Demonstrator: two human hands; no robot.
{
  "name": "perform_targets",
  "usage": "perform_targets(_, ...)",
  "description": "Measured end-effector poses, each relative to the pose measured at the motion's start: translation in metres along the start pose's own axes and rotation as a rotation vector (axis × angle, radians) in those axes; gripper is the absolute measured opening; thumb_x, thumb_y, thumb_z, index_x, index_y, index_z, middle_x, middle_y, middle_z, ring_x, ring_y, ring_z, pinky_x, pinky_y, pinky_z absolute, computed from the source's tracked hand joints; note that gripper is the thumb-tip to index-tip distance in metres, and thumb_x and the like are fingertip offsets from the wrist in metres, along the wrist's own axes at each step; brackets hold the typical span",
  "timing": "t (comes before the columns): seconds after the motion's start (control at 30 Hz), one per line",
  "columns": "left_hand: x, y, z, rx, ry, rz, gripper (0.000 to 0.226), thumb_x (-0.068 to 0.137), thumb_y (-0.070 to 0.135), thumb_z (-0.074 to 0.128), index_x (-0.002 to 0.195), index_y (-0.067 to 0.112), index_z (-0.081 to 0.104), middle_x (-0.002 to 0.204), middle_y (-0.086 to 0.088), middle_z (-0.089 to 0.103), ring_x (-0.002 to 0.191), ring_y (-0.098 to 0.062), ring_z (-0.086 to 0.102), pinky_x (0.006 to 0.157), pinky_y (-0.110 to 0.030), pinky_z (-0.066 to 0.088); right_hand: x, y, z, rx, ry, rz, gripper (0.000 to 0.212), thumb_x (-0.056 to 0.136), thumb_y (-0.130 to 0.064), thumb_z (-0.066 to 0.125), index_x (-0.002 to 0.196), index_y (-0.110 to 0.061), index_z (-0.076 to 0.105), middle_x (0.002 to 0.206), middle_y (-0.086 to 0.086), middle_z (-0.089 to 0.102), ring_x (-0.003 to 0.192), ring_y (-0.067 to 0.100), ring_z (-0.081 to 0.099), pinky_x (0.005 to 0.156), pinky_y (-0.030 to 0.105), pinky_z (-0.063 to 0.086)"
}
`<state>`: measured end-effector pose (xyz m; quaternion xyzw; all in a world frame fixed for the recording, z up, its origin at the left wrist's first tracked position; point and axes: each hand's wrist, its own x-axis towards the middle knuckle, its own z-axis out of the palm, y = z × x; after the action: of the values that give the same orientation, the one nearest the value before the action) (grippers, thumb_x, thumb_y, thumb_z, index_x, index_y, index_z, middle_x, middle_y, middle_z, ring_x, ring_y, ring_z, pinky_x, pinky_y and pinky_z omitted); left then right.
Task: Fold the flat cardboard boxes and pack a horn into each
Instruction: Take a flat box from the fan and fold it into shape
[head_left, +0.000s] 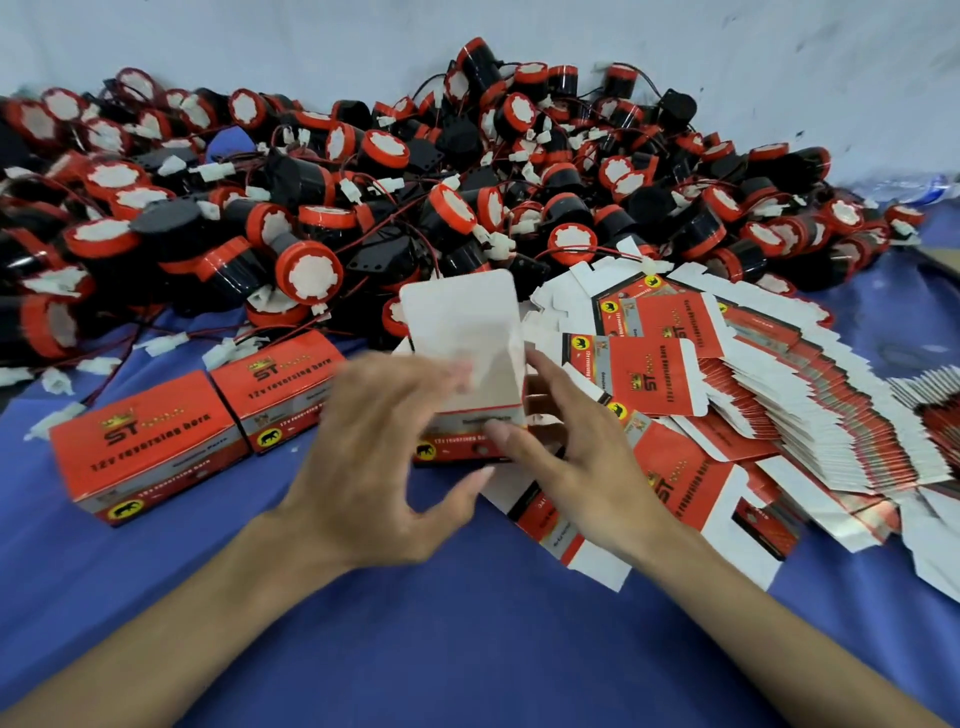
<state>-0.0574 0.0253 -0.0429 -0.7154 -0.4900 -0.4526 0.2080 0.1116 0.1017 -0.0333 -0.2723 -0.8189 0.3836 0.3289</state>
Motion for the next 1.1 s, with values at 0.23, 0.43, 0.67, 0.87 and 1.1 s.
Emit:
perform_targets(0.23, 0.006, -0.006, -0.005, -0.759, -0.064, -0.844, 0.088, 0.055, 0.044, 0.08, 0.13, 0.036, 0.035, 0.128, 0.011, 0.056, 0.119, -0.004, 0.054, 0.087, -0.022, 0.051, 0.005, -0.002, -0.01, -0.08, -0.403, 0.09, 0.067, 0.093, -0.062, 0.029, 0.146, -0.022, 0.035, 0.132, -0.013, 0.056, 0.117, -0.002, 0.052, 0.098, 0.022, 0.043)
perform_targets(0.43, 0.004, -0.013, -0.002, -0.581, -0.074, -0.812, 0.078, 0.057, 0.042, 0.086, 0.121, 0.037, 0.042, 0.118, 0.02, 0.057, 0.107, 0.009, 0.055, 0.076, -0.006, 0.046, 0.084, 0.003, -0.028, -0.42, 0.057, -0.025, 0.05, 0.097, -0.044, 0.045, 0.1, 0.0, 0.066, 0.095, 0.013, 0.067, 0.081, 0.012, 0.056, 0.069, 0.025, 0.041)
perform_targets(0.67, 0.003, -0.017, 0.0, -0.568, -0.063, -0.846, 0.072, 0.058, 0.036, 0.087, 0.115, 0.043, 0.043, 0.119, 0.021, 0.057, 0.109, 0.008, 0.055, 0.08, -0.009, 0.047, 0.138, 0.04, 0.006, -0.806, -0.088, 0.171, 0.059, 0.086, -0.045, 0.06, 0.13, -0.01, 0.042, 0.122, 0.015, 0.057, 0.114, 0.034, 0.049, 0.085, 0.038, 0.041)
perform_targets(0.87, 0.003, -0.014, -0.001, -0.558, -0.063, -0.885, 0.07, 0.054, 0.043, 0.08, 0.113, 0.046, 0.043, 0.117, 0.024, 0.057, 0.106, 0.01, 0.053, 0.077, -0.005, 0.045, 0.112, 0.016, -0.043, -0.206, 0.258, 0.123, 0.052, 0.063, -0.049, 0.08, 0.102, -0.025, 0.055, 0.092, -0.01, 0.059, 0.082, 0.002, 0.057, 0.062, 0.013, 0.039)
perform_targets(1.1, 0.005, -0.01, -0.002, -0.547, -0.073, -0.877, 0.065, 0.057, 0.039, 0.082, 0.109, 0.045, 0.044, 0.112, 0.027, 0.057, 0.101, 0.017, 0.052, 0.073, -0.001, 0.041, 0.058, -0.005, -0.077, 0.448, 0.402, -0.177, 0.057, 0.066, -0.023, 0.069, 0.114, -0.006, 0.045, 0.102, 0.004, 0.063, 0.101, 0.022, 0.062, 0.09, 0.037, 0.049)
